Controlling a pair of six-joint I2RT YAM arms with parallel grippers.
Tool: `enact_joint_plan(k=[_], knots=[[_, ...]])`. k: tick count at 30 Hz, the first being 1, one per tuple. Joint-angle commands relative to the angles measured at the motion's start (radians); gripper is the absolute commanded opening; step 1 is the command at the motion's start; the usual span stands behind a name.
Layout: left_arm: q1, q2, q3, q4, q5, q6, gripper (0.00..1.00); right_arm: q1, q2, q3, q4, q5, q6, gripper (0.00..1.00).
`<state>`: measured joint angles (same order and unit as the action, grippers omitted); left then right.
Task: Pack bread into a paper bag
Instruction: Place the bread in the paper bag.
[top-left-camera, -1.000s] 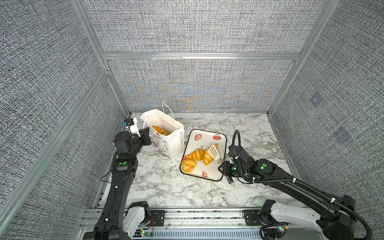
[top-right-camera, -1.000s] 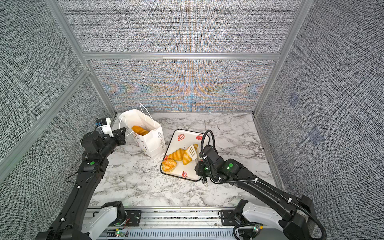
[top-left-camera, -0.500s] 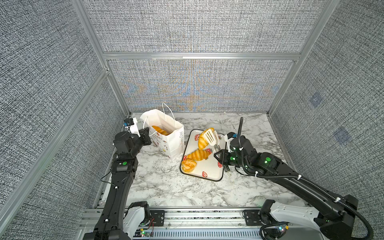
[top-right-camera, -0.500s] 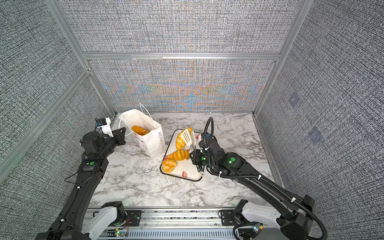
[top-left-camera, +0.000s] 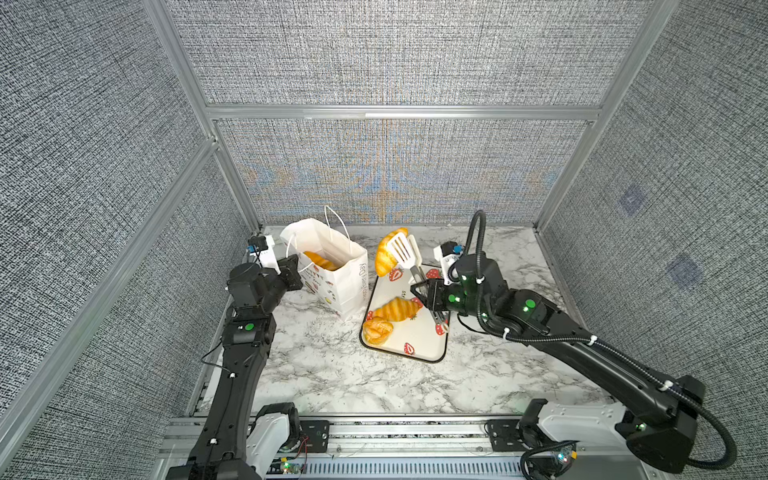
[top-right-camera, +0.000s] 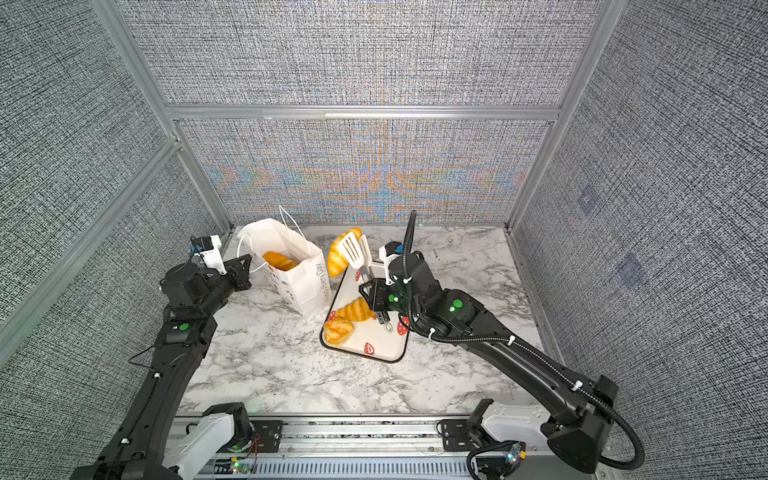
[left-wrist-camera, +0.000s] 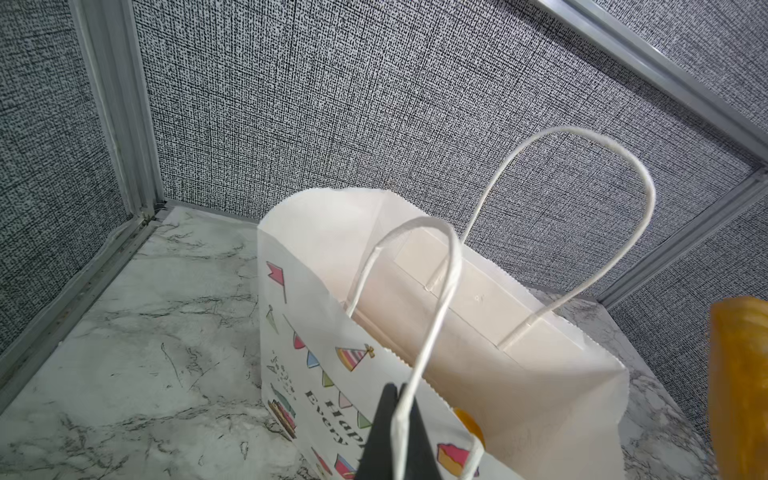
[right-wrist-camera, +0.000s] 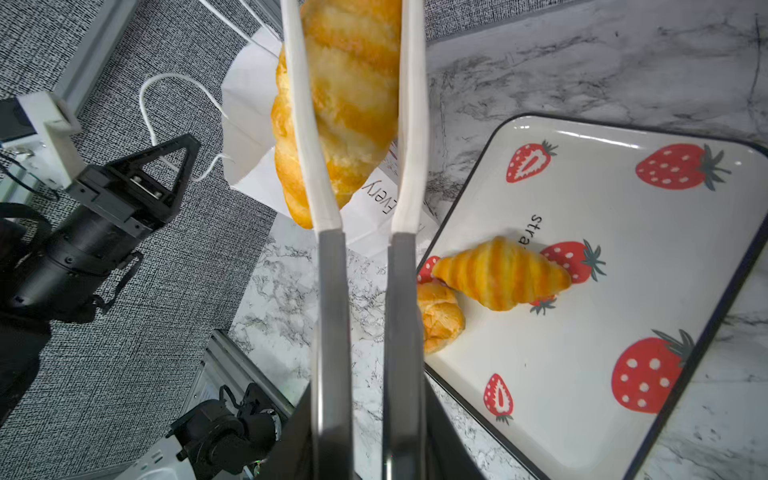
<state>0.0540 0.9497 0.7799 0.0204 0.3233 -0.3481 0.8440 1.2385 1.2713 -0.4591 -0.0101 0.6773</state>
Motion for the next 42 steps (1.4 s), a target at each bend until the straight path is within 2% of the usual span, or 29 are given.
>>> enact_joint_plan(k=[1,10,20,42], knots=[[0.000,0.000,-0.006,0.027,0.008,0.001,0.00,0.011,0.029,0.056,0.052,-0.001,-0.054,0.29],[0.000,0.004,-0.006,0.027,0.007,0.001,0.00,0.053,0.136,0.257,-0.052,0.084,-0.173,0.29],[0.000,0.004,-0.007,0.029,0.008,0.001,0.00,0.075,0.216,0.409,-0.123,0.185,-0.277,0.29],[0.000,0.001,-0.008,0.033,0.013,-0.002,0.00,0.227,0.424,0.697,-0.220,0.525,-0.488,0.29]])
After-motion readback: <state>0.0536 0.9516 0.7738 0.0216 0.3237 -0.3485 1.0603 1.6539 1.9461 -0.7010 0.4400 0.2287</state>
